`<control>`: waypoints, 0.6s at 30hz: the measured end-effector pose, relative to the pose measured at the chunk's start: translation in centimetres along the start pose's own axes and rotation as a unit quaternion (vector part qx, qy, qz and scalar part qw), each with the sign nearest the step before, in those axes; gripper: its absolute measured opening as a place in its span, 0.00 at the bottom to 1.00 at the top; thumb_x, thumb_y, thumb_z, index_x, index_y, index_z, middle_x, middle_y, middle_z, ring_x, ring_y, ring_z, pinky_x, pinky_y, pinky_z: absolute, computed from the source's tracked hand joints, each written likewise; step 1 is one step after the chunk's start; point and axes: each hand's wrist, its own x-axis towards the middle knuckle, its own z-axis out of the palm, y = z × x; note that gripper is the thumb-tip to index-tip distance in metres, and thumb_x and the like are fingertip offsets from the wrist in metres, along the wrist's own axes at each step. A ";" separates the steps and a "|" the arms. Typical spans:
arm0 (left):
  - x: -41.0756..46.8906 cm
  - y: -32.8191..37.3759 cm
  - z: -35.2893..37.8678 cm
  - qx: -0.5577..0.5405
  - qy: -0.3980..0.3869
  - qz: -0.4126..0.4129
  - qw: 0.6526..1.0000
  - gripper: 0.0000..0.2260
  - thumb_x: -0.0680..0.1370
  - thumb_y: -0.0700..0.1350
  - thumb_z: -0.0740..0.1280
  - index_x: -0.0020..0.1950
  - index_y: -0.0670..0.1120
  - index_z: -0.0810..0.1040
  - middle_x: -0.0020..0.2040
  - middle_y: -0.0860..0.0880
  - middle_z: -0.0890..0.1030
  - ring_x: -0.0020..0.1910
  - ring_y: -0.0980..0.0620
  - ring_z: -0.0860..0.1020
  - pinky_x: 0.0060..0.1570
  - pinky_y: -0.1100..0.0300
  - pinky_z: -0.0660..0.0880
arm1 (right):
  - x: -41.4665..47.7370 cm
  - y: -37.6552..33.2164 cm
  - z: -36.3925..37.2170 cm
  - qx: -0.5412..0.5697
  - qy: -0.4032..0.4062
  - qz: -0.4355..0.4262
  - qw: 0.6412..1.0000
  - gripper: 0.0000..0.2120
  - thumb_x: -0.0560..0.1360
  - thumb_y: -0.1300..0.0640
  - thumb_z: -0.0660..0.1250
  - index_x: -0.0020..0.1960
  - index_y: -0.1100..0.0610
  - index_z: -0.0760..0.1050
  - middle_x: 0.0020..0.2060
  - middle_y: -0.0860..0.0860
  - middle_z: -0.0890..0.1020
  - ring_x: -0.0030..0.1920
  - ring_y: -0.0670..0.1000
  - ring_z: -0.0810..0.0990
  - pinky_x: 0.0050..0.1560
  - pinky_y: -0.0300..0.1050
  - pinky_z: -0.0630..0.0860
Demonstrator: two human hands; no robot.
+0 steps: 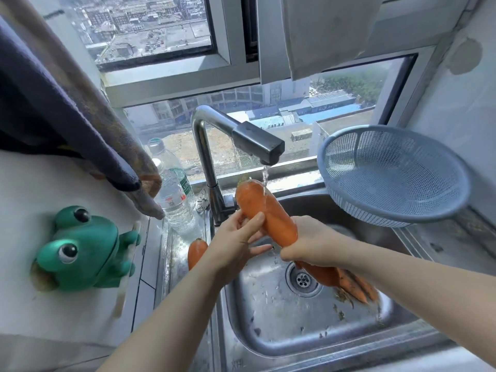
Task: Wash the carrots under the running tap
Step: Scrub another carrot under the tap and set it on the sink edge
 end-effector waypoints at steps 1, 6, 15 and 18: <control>0.1 -0.1 0.4 0.001 0.015 0.001 1.000 0.22 0.71 0.50 0.70 0.63 0.44 0.74 0.57 0.44 0.82 0.56 0.45 0.81 0.59 0.43 0.76 | 0.0 -0.1 0.2 -0.003 0.007 0.001 1.000 0.07 0.68 0.67 0.68 0.40 0.59 0.71 0.30 0.52 0.76 0.25 0.48 0.78 0.29 0.39 0.76; 0.6 0.1 1.4 -0.001 0.074 -0.009 0.997 0.26 0.67 0.53 0.73 0.61 0.42 0.75 0.55 0.42 0.83 0.54 0.44 0.82 0.55 0.44 0.78 | 0.1 -0.4 0.8 -0.034 0.029 0.003 0.999 0.07 0.68 0.66 0.68 0.38 0.58 0.71 0.30 0.50 0.76 0.25 0.46 0.77 0.28 0.37 0.75; 0.6 0.5 1.2 0.016 0.067 -0.004 0.998 0.18 0.72 0.47 0.73 0.59 0.44 0.76 0.55 0.43 0.83 0.54 0.45 0.82 0.57 0.43 0.77 | 0.3 -0.6 0.8 -0.041 0.048 -0.001 0.998 0.08 0.67 0.66 0.69 0.39 0.57 0.70 0.29 0.51 0.76 0.24 0.45 0.76 0.26 0.36 0.72; 0.3 0.8 0.3 -0.003 0.012 -0.018 1.000 0.22 0.70 0.46 0.72 0.62 0.43 0.75 0.58 0.43 0.82 0.56 0.46 0.81 0.58 0.44 0.76 | 0.2 -0.3 0.4 -0.029 0.041 -0.002 0.999 0.09 0.67 0.66 0.69 0.39 0.57 0.71 0.29 0.50 0.76 0.25 0.46 0.76 0.28 0.37 0.73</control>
